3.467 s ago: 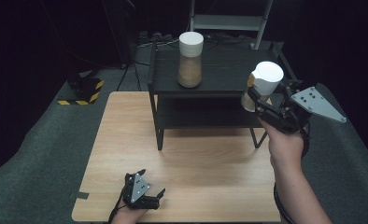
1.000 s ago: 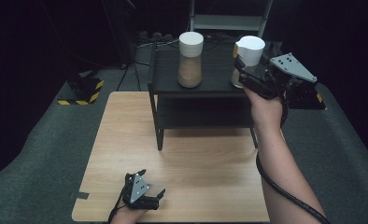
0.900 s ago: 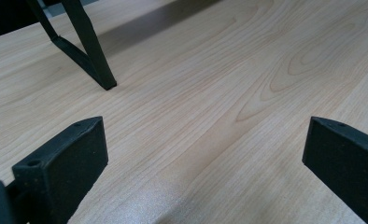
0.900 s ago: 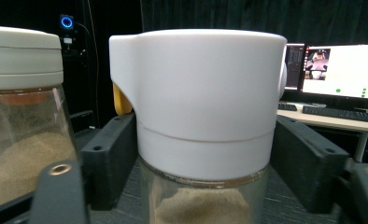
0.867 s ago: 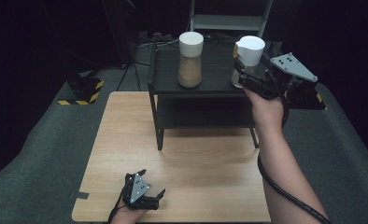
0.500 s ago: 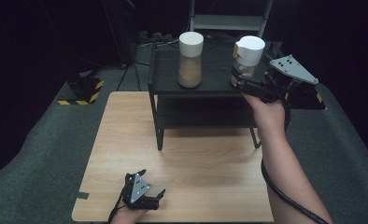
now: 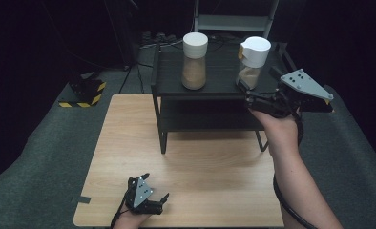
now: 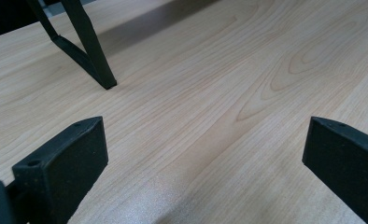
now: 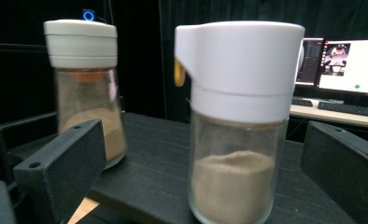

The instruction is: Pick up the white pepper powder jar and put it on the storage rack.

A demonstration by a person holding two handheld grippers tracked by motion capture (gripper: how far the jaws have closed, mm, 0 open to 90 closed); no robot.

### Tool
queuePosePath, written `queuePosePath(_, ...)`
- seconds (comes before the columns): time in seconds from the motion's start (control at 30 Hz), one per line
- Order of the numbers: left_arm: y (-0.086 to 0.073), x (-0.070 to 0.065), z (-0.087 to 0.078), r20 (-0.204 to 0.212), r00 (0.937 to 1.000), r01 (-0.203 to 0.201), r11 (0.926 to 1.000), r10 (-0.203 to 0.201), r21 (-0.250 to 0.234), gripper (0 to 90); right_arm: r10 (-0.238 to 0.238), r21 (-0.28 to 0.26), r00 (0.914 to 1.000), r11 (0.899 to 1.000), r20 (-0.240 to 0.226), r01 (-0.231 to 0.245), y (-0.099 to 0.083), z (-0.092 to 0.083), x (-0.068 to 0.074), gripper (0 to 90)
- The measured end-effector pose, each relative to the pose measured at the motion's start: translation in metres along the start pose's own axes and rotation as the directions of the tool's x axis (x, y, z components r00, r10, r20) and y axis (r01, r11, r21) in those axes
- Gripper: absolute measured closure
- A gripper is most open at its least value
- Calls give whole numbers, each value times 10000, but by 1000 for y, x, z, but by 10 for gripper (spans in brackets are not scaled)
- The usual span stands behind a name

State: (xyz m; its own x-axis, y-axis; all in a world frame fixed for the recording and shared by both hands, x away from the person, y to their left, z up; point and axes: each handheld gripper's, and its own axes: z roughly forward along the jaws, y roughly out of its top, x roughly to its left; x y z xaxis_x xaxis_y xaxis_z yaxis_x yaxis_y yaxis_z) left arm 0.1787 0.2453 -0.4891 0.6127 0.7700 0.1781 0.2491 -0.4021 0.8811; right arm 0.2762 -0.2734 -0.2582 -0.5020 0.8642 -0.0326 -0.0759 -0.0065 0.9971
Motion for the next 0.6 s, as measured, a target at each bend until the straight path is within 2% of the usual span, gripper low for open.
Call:
queuePosePath(0.27,0,0,0,-11,10000,-24,10000,24,2,5,-440,131,9990,9989,-31,440,-6,-16,11,0)
queuePosePath(0.6,0,0,0,-3,10000,-26,10000,26,-15,5,-570,195,9983,9982,-116,573,-23,-39,19,0)
